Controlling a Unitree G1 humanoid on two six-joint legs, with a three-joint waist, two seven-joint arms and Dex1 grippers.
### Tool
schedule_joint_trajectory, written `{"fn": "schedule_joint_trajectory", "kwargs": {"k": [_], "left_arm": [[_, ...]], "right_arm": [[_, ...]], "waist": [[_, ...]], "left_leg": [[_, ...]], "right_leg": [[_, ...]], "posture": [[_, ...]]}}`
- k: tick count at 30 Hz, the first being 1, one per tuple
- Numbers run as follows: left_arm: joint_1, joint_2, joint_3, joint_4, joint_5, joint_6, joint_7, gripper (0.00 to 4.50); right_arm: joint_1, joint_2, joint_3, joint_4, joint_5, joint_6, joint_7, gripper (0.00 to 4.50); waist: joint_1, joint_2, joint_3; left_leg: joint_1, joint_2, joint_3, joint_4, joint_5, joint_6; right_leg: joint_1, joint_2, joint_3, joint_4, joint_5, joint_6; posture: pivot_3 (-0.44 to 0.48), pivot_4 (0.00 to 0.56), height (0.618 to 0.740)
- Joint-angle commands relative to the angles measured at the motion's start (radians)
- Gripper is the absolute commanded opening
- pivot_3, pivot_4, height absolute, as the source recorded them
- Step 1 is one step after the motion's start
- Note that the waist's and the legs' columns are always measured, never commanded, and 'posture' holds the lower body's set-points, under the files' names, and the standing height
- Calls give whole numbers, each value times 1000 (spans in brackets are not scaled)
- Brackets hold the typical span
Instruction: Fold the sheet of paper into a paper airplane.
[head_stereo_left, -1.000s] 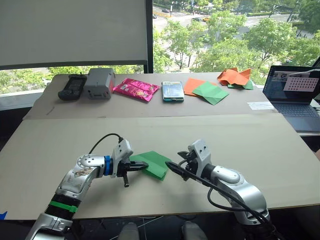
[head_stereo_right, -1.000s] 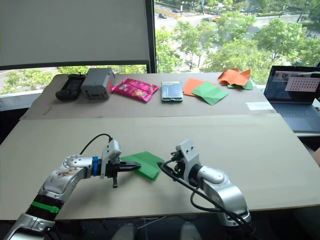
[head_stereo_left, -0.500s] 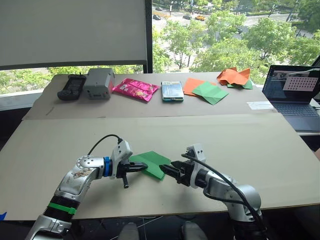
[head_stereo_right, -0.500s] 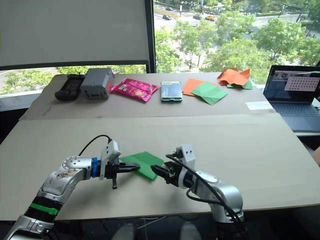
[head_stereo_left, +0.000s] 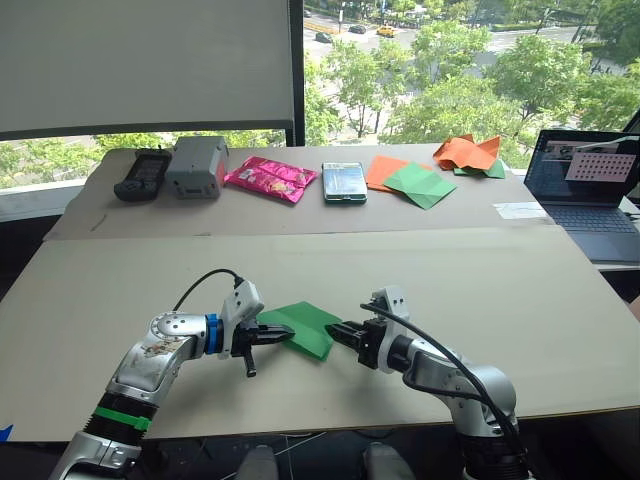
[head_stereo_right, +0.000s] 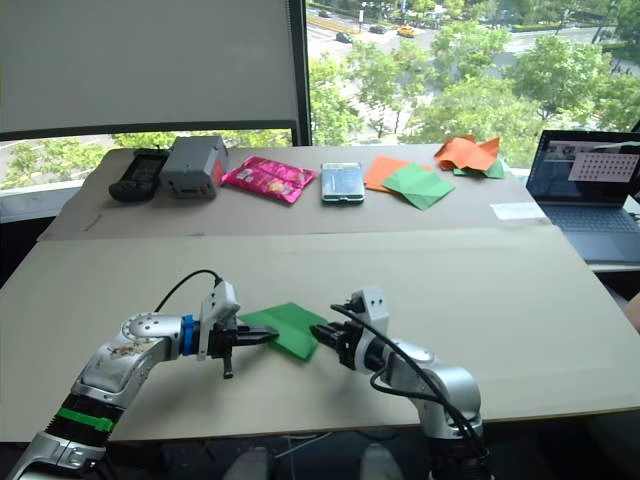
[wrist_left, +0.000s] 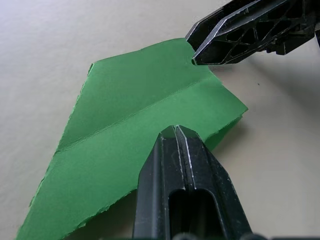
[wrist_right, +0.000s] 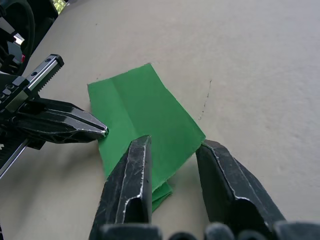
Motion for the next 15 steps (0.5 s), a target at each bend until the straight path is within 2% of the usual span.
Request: {"fn": "schedule_joint_trajectory", "kwargs": {"k": [1, 2, 8, 12, 15], "left_arm": [[-3, 10, 17, -34, -8, -5, -3, 0], [-3, 10, 17, -34, -8, -5, -3, 0], [0, 11, 18, -35, -8, -5, -3, 0], [2, 13, 23, -34, -10, -2, 0, 0], [4, 15, 26, -37, -14, 1, -1, 0]], "right_arm": [[-8, 5, -8, -16, 27, -30, -1, 161], [-8, 6, -9, -16, 29, -31, -1, 20], [4, -39, 50, -44, -10, -102, 39, 20], [52, -189, 239, -122, -221, -489, 142, 20], [57, -288, 356, -87, -410, -752, 158, 20]], "waist": [[0, 0, 0], [0, 0, 0], [0, 0, 0], [1, 0, 0], [-2, 0, 0]], "left_leg": [[0, 0, 0, 0, 0, 0], [0, 0, 0, 0, 0, 0], [0, 0, 0, 0, 0, 0], [0, 0, 0, 0, 0, 0], [0, 0, 0, 0, 0, 0]], "right_leg": [[0, 0, 0, 0, 0, 0], [0, 0, 0, 0, 0, 0], [0, 0, 0, 0, 0, 0], [0, -1, 0, -1, 0, 0], [0, -1, 0, -3, 0, 0]], "posture": [[0, 150, 718], [0, 150, 718], [0, 150, 718], [0, 150, 718], [0, 150, 718]]}}
